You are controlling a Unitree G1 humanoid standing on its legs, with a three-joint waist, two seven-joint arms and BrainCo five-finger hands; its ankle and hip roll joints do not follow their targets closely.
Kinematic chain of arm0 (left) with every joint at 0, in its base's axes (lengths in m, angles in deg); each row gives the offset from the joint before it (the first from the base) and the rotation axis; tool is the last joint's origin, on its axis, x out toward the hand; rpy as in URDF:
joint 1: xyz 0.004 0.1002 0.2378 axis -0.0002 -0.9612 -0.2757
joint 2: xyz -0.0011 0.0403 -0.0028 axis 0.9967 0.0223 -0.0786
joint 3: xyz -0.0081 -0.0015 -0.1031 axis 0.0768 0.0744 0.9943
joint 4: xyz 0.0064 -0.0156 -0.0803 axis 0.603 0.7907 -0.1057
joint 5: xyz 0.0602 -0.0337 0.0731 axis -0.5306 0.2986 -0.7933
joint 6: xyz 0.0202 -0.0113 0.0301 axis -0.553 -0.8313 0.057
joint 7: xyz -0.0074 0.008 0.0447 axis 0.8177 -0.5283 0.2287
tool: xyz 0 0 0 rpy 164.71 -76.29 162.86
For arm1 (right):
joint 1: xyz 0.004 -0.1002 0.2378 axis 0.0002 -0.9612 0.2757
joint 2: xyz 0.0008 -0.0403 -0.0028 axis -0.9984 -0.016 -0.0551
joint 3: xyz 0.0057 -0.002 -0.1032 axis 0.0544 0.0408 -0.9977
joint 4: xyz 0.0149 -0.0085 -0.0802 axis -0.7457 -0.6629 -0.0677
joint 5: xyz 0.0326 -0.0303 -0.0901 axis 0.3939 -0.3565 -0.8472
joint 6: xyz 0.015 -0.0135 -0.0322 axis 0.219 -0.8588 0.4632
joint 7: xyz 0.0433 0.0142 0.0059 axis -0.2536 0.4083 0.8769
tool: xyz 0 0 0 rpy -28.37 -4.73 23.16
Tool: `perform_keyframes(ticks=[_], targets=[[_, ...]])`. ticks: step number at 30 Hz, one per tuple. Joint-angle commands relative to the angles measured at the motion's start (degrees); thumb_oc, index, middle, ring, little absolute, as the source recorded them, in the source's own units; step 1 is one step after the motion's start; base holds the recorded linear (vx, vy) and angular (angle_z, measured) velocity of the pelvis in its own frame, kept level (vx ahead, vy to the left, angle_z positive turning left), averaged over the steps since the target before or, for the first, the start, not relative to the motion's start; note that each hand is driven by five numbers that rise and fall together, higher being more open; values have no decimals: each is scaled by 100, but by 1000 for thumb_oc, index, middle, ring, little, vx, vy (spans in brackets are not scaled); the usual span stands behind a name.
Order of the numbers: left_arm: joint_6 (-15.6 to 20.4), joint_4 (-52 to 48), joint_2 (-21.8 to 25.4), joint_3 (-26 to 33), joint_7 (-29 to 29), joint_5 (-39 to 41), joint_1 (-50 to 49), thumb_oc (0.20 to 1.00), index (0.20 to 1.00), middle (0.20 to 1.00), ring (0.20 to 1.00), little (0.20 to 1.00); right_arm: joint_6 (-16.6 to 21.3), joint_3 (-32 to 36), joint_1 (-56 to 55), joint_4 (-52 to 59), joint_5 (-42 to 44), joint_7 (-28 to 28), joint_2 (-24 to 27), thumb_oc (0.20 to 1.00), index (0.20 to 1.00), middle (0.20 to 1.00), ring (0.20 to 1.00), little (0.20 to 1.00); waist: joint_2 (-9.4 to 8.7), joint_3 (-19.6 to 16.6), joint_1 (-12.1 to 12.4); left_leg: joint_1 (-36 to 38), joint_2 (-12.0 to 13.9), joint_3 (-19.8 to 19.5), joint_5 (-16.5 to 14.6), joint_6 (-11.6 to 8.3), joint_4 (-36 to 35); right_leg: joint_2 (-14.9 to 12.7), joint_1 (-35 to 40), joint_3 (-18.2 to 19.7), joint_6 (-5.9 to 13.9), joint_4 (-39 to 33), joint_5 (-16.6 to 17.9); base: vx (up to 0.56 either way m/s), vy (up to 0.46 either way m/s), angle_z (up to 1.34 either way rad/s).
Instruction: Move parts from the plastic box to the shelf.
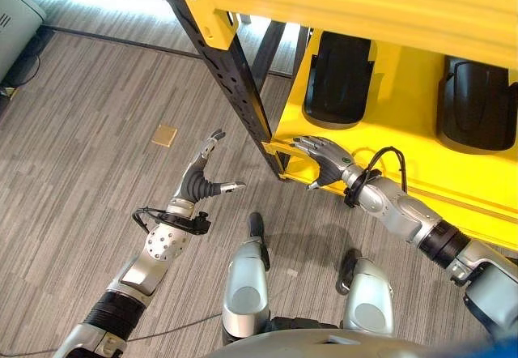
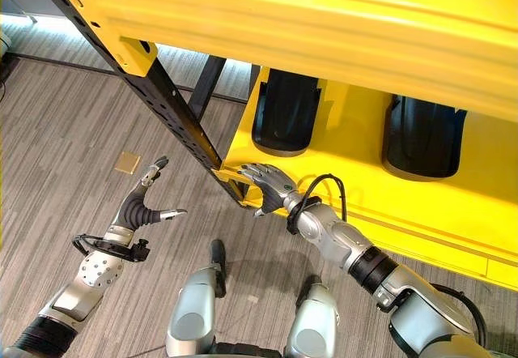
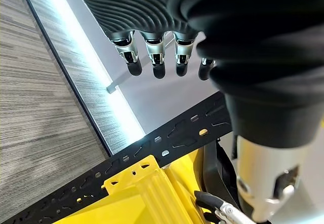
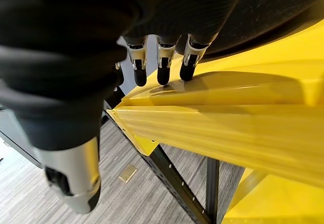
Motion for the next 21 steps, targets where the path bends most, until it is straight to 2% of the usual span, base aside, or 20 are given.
perform_keyframes(ticks=[1, 6, 21], targets=[[146, -175, 164, -18, 22, 87, 93, 1000, 1000, 1000, 1000, 1000, -91, -11, 286, -280, -175, -116, -367, 1000, 1000, 1000, 1000, 1000, -204, -71, 178, 218, 211, 248, -669, 41, 582, -214, 155, -212, 155, -99, 400, 0, 0, 0], [95, -174, 151, -40, 51, 85, 93, 1000, 1000, 1000, 1000, 1000, -238, 73, 323, -412, -247, -163, -370, 1000, 1000, 1000, 1000, 1000, -195, -102, 176, 240, 210, 249, -675, 47, 582, -219, 176, -211, 153, -100, 400, 0, 0, 0], [22, -153, 163, -80, 234, 146, 95, 1000, 1000, 1000, 1000, 1000, -119, 123, 634, -814, -445, -10, -309, 1000, 1000, 1000, 1000, 1000, -169, -149, 242, 253, 209, 210, -693, 57, 631, -241, 183, -226, 126, -24, 379, 5, -4, 1]])
